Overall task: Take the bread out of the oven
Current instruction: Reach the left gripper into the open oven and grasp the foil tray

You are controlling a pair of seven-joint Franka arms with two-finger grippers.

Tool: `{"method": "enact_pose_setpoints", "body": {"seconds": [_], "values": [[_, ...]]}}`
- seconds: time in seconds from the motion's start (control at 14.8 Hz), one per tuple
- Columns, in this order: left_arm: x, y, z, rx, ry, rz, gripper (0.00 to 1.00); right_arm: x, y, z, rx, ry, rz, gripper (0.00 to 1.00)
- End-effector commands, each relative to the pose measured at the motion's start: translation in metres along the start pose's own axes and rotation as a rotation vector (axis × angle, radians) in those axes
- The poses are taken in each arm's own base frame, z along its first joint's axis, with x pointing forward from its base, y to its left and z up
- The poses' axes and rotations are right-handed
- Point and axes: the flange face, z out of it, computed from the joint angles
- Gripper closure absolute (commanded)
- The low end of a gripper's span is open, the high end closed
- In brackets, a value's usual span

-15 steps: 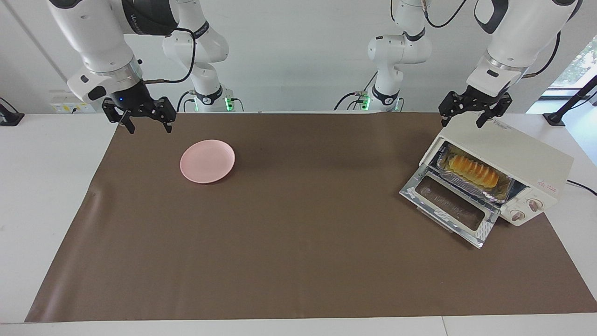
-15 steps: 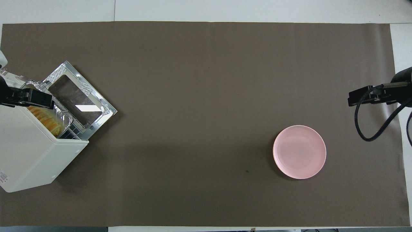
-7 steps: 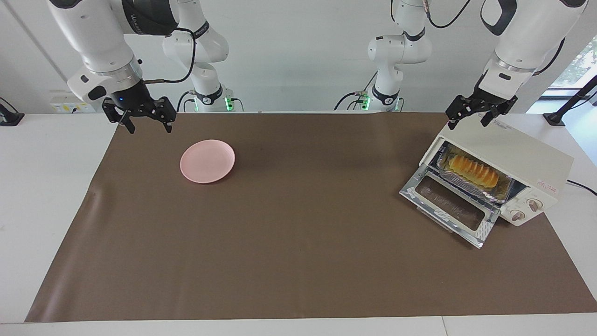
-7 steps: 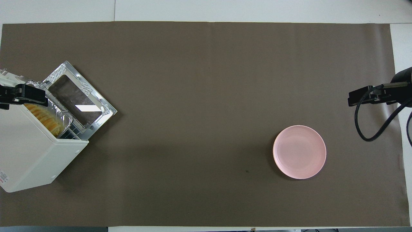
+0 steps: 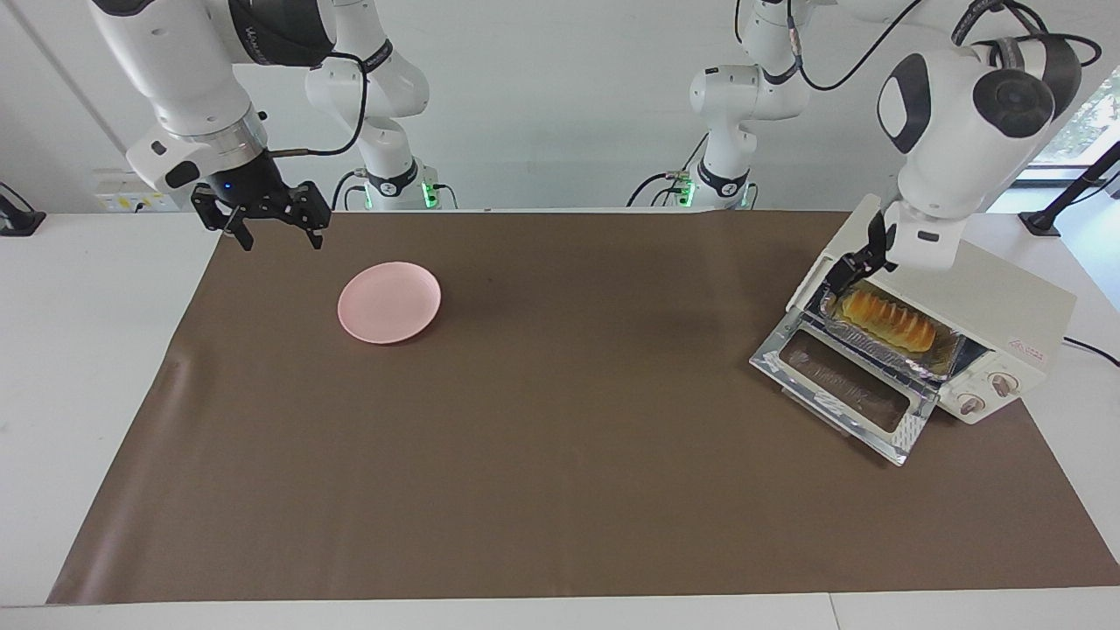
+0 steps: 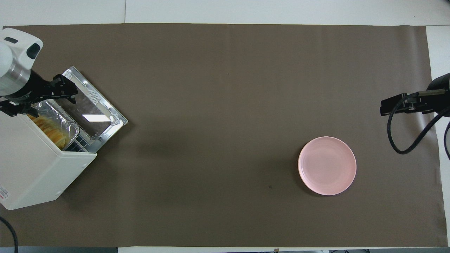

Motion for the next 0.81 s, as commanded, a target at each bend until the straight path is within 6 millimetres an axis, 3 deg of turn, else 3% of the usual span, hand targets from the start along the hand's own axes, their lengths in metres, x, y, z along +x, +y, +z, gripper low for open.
{"method": "enact_pose_setpoints", "body": {"seconds": [0.0, 0.2, 0.27, 0.74], "values": [[0.025, 0.028, 0.018, 0.041, 0.035, -0.140, 0.00, -0.003, -0.001, -0.002, 0.013, -0.002, 0.006, 0.00], [0.034, 0.031, 0.046, 0.123, 0.053, -0.238, 0.00, -0.003, -0.001, -0.002, 0.015, -0.002, 0.006, 0.00], [0.032, 0.022, 0.074, 0.168, 0.032, -0.262, 0.00, -0.003, 0.000, -0.002, 0.015, -0.002, 0.009, 0.00], [0.034, 0.017, 0.116, 0.240, 0.072, -0.227, 0.00, -0.003, 0.000, -0.002, 0.013, -0.002, 0.007, 0.00]]}}
